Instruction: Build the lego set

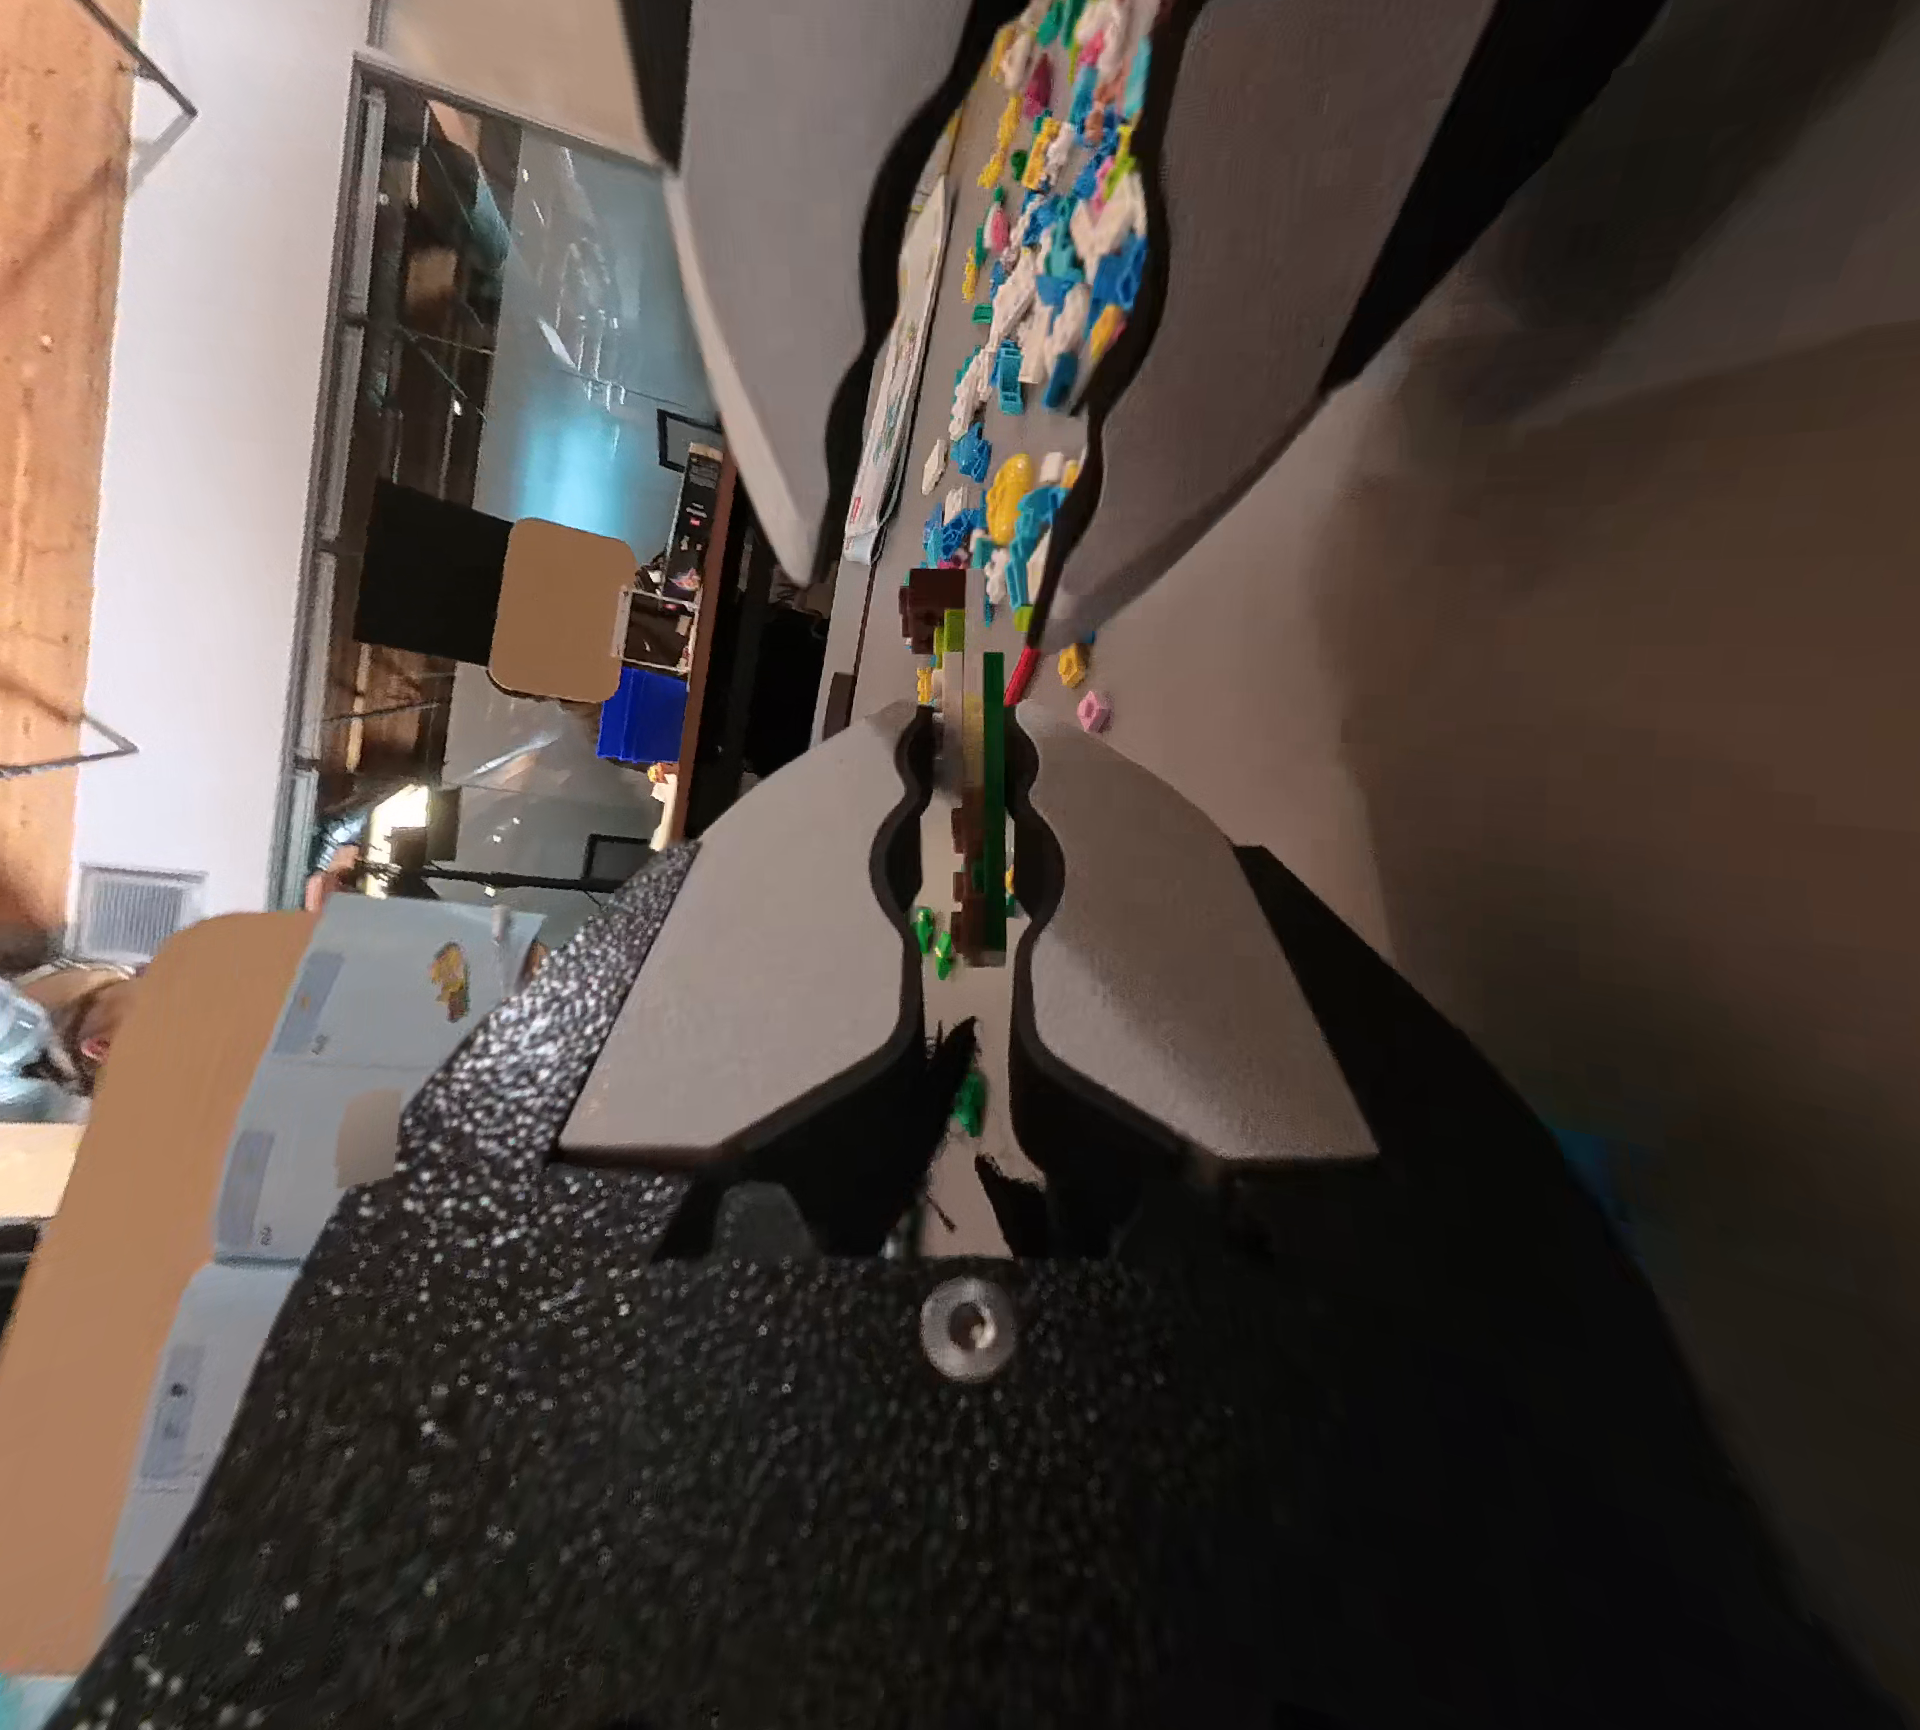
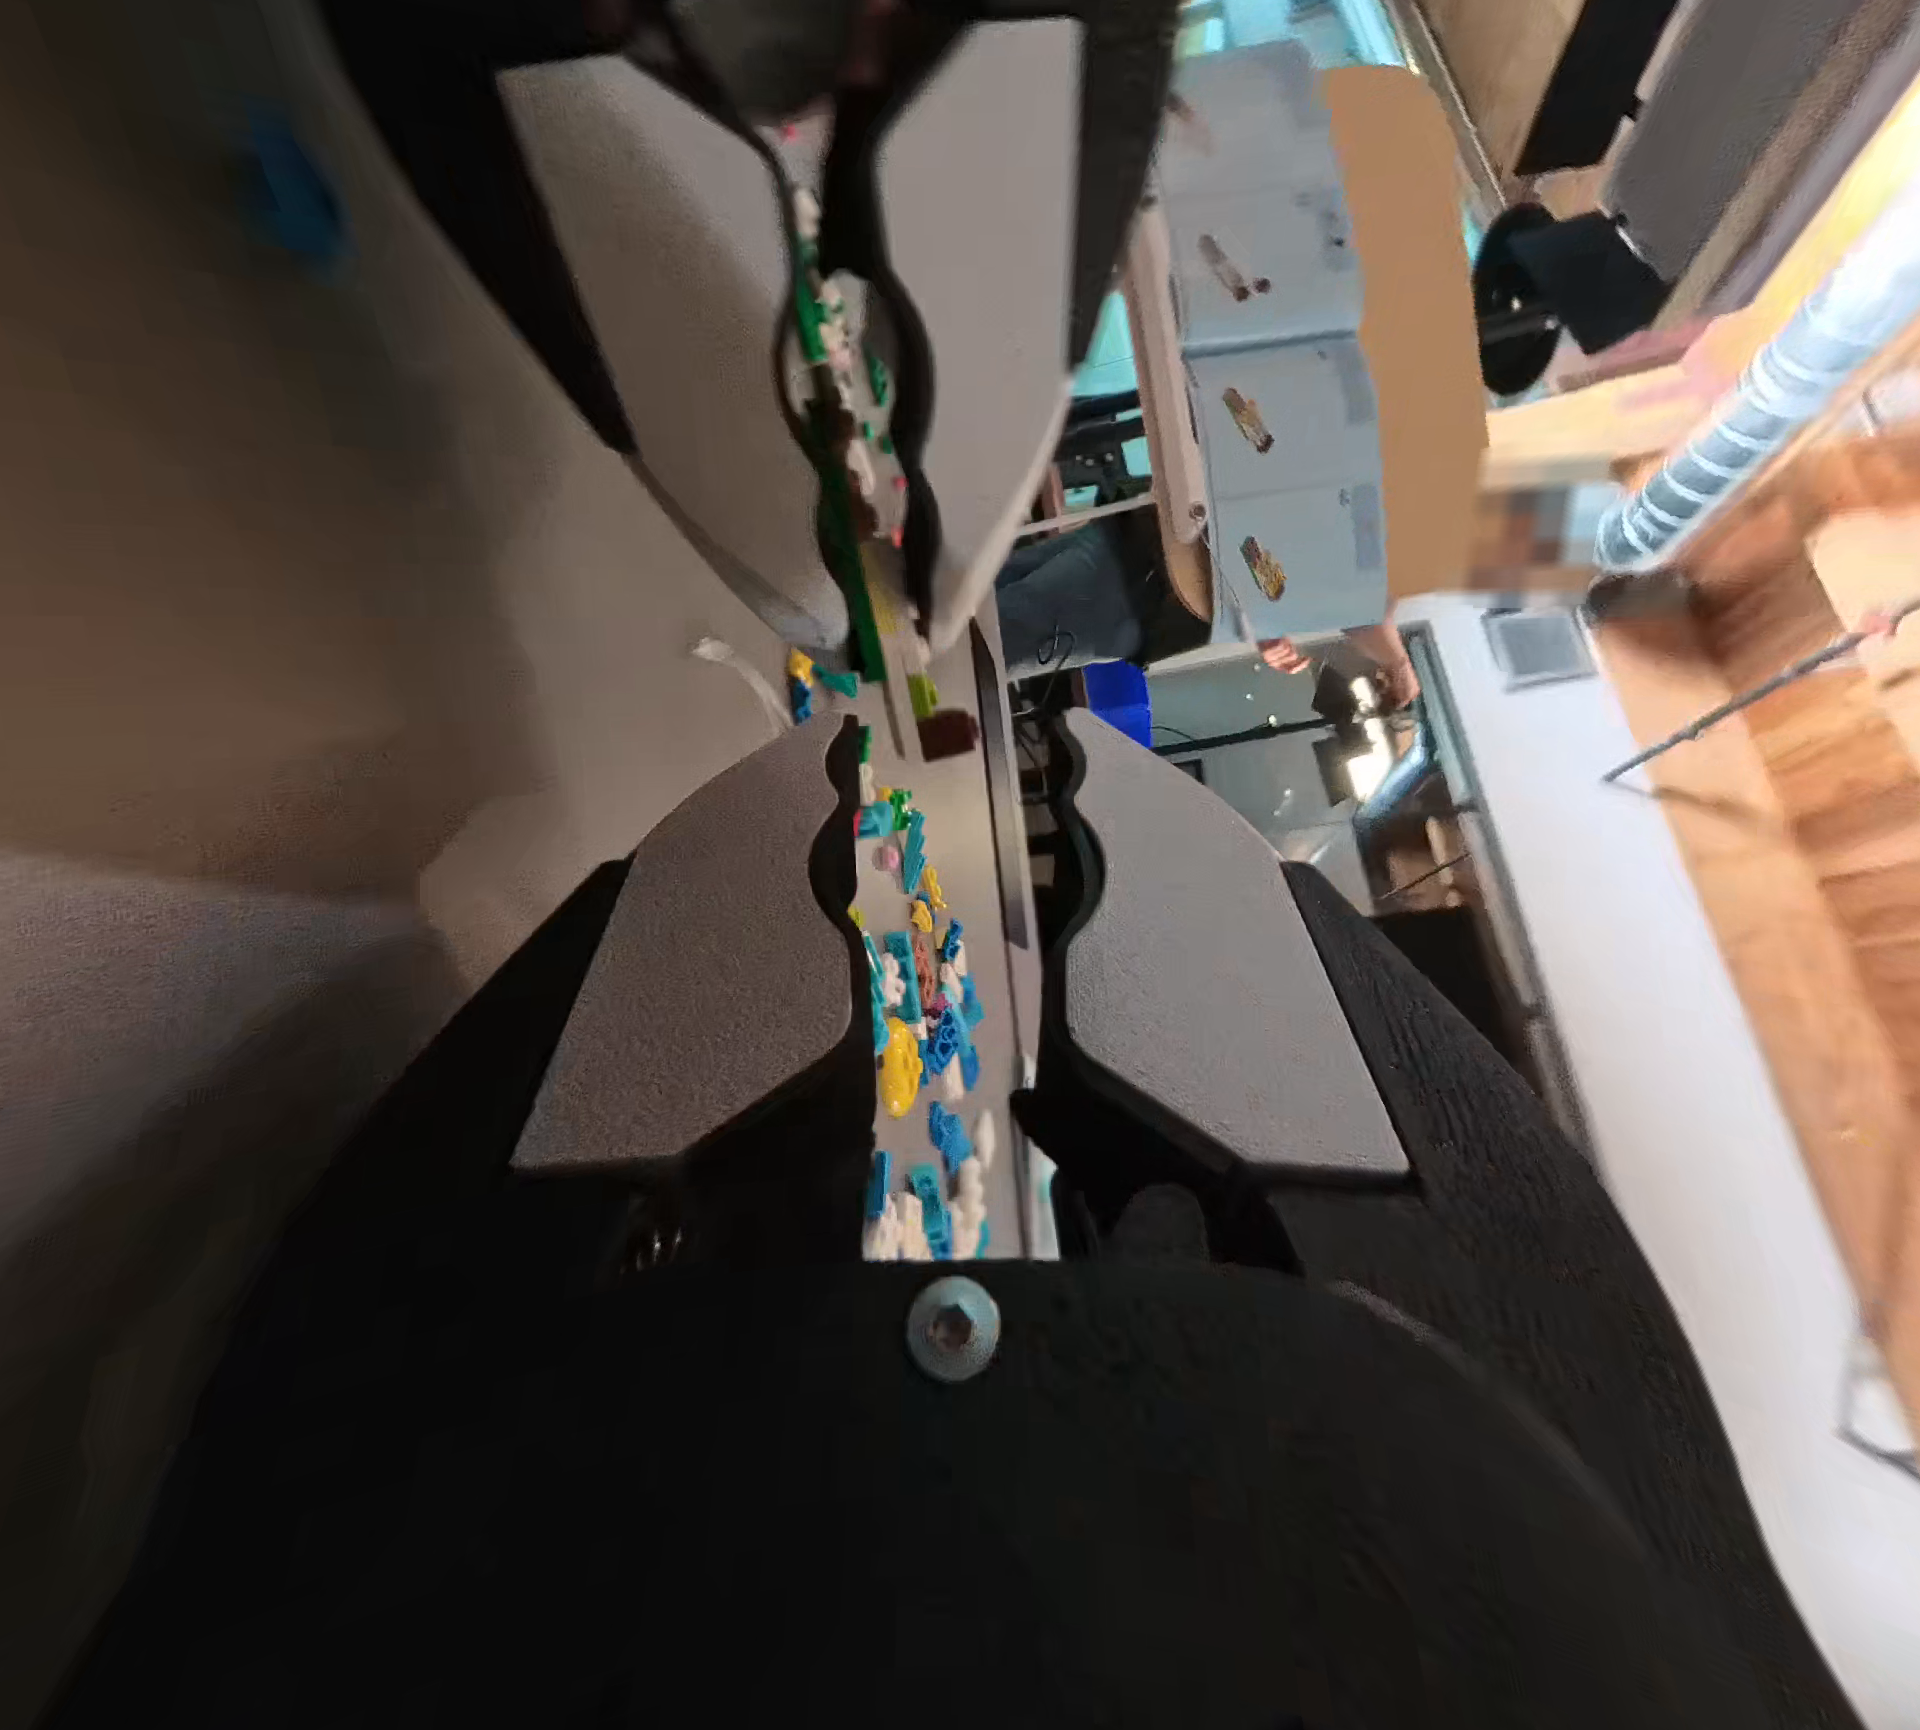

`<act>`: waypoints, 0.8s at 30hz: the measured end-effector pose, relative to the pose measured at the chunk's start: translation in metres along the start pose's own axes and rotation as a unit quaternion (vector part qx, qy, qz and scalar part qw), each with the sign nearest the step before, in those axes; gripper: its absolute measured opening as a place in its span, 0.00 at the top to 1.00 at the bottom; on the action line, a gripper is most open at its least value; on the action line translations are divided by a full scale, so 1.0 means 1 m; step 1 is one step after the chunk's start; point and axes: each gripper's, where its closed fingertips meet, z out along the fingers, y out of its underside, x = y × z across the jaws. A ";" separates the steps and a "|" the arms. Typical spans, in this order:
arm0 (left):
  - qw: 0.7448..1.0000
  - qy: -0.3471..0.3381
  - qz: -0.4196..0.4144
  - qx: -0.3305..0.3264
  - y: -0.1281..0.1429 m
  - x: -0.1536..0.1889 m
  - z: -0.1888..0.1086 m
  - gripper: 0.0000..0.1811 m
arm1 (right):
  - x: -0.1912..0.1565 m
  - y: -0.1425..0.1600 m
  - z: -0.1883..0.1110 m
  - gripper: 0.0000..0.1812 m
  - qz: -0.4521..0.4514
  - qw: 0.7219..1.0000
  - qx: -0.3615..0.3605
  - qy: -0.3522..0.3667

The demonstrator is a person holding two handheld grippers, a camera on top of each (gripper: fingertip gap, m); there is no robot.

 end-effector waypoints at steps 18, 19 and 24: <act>0.998 -0.044 -0.026 0.026 -0.007 -0.013 0.000 0.72 | 0.003 0.019 -0.003 0.92 -0.037 0.999 -0.030 0.008; 0.998 -0.041 -0.040 0.024 -0.003 -0.015 0.000 0.72 | 0.004 0.020 -0.004 0.92 -0.037 0.999 -0.027 0.008; 0.997 -0.046 -0.036 0.049 -0.005 -0.017 -0.004 0.83 | 0.005 0.023 -0.006 0.92 -0.025 1.000 -0.014 0.008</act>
